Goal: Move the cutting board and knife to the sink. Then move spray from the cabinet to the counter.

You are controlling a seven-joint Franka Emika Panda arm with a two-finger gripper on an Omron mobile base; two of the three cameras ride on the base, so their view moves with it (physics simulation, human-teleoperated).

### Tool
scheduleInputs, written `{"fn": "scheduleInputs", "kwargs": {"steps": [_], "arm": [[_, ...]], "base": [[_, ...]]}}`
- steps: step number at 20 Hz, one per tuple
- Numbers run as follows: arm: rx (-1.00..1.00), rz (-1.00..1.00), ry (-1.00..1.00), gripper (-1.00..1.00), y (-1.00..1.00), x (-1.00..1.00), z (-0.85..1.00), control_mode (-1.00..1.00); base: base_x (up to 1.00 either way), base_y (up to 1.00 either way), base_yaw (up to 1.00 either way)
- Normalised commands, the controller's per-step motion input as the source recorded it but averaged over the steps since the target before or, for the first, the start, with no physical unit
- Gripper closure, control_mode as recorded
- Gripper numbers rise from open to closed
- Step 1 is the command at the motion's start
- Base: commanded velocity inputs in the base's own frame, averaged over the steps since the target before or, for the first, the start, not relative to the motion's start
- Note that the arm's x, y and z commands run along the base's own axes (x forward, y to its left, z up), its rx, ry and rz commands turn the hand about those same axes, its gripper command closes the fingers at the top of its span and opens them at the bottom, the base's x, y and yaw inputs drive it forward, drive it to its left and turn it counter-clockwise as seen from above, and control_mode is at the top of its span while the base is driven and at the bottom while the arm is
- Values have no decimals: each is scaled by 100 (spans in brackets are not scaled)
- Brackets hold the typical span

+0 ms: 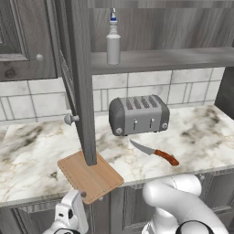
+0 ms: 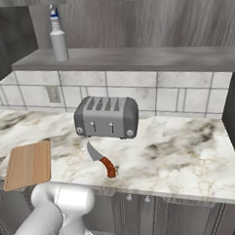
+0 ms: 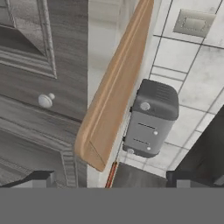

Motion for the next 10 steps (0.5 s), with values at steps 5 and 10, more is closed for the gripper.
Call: {"fn": "scheduleInputs", "kwargs": {"steps": [5,10], "arm": [[-4,0,-8,-100,0,28,-11,-100],[-4,0,-3,-100,1,20,-21,-100]], "base": [[0,0,0],[0,0,0]]}}
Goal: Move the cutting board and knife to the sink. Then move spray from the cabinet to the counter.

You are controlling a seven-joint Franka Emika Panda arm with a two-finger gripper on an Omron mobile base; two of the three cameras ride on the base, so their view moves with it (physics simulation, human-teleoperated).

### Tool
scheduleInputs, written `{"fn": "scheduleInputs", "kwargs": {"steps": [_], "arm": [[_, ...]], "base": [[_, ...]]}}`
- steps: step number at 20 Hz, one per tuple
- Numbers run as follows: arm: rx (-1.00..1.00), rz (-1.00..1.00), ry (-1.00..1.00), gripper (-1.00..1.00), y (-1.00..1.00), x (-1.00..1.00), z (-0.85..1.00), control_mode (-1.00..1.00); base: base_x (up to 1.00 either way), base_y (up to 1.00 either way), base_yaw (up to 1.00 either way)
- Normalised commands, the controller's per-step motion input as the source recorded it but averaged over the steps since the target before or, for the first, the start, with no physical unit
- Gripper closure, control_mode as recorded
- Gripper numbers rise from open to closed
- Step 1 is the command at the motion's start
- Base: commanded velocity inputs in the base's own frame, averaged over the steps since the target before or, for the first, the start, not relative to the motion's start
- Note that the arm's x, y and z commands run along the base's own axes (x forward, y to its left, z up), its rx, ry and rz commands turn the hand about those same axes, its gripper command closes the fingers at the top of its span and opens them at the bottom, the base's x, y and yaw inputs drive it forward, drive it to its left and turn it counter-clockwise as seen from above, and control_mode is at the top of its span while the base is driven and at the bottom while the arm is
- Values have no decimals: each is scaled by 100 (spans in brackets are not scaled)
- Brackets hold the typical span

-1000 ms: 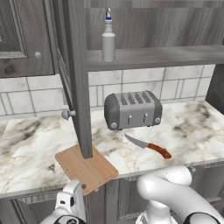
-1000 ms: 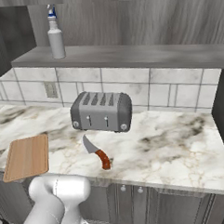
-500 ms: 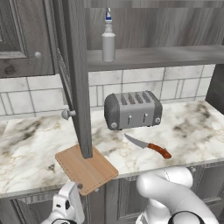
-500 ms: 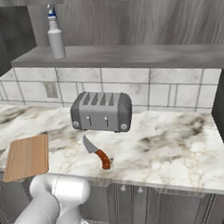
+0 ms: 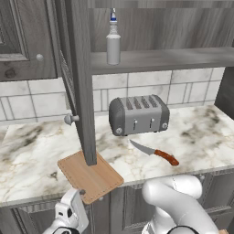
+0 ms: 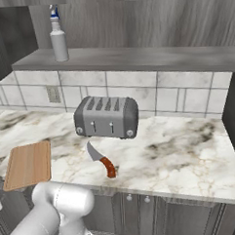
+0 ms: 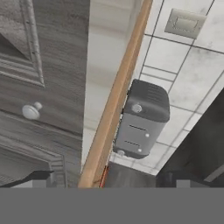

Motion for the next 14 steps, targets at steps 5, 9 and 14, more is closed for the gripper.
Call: {"fn": "scheduleInputs", "kwargs": {"steps": [5,9,14], "arm": [[-5,0,-1,-100,7,16,-25,-100],[-3,0,-1,-100,3,17,-17,-100],[-2,0,-3,-100,0,9,-7,-100]], "base": [[0,0,0],[0,0,0],[0,0,0]]}}
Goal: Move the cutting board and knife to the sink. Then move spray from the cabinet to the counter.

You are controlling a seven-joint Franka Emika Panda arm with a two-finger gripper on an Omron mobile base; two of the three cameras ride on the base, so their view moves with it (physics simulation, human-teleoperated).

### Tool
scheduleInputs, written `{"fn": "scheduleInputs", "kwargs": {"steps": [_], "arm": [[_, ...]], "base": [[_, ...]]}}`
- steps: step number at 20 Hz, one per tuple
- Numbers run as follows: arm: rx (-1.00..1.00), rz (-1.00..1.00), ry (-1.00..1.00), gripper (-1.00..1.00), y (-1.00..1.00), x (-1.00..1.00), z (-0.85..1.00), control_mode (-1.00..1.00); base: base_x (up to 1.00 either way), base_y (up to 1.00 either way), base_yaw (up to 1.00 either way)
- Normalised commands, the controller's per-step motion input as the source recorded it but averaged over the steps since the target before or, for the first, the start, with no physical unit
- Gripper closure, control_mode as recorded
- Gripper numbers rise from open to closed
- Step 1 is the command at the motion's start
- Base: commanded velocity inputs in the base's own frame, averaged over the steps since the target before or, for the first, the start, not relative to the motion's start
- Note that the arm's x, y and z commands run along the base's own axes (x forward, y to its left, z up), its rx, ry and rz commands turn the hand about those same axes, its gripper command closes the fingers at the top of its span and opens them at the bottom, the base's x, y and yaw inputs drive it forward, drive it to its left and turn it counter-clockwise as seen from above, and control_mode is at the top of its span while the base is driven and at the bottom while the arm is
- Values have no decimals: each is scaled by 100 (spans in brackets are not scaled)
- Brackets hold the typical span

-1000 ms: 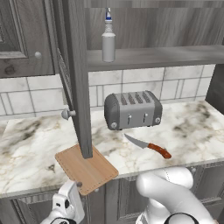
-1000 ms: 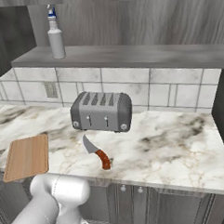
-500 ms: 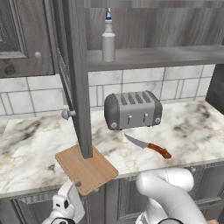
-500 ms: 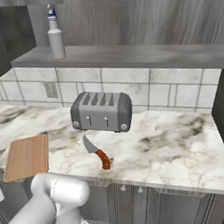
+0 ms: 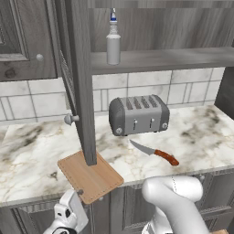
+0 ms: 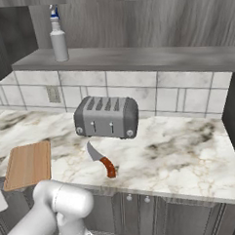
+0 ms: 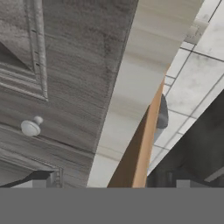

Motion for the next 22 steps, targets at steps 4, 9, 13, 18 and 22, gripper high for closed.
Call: {"fn": "scheduleInputs", "kwargs": {"steps": [4,9,13,18,22], "arm": [[0,0,-4,-100,0,0,0,-100],[0,0,-6,-100,0,0,0,-100],[0,0,-2,-100,0,0,0,-100],[1,0,0,-100,-1,-1,2,-100],[5,0,0,-100,-5,-7,11,-100]], "base": [[0,0,0],[0,0,0],[0,0,0],[0,0,0],[0,0,0]]}}
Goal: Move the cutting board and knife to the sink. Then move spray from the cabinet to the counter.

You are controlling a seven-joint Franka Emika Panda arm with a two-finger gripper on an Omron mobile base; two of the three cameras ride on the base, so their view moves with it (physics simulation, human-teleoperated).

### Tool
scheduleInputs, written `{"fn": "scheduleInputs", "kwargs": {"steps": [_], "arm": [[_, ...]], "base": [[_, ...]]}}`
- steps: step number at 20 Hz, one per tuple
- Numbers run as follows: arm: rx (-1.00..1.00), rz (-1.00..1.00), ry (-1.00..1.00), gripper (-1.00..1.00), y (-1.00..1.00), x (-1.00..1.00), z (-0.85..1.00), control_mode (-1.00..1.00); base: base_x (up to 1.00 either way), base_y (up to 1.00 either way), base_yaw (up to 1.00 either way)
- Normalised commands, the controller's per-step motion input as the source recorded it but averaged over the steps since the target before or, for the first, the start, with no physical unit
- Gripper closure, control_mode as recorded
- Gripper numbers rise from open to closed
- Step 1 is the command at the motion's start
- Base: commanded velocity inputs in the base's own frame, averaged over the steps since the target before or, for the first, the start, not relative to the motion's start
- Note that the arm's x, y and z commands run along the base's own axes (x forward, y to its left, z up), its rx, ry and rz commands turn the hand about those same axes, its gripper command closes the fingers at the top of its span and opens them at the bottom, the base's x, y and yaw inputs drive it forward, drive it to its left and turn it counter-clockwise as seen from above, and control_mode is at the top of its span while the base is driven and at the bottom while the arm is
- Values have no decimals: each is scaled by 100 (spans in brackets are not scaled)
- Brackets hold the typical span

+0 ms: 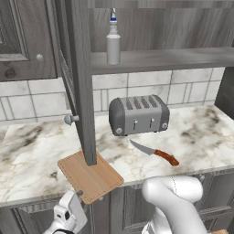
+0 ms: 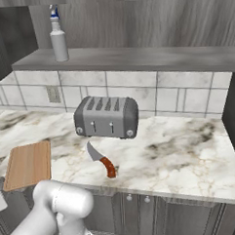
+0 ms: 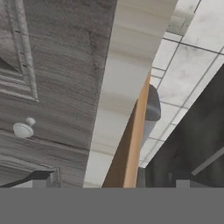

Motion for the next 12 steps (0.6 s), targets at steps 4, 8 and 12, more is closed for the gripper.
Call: {"fn": "scheduleInputs", "kwargs": {"steps": [4,8,12], "arm": [[4,0,0,-100,-5,-1,11,-100],[3,0,0,-100,-14,0,11,-100],[1,0,0,-100,-15,-1,4,-100]], "base": [[0,0,0],[0,0,0],[0,0,0]]}}
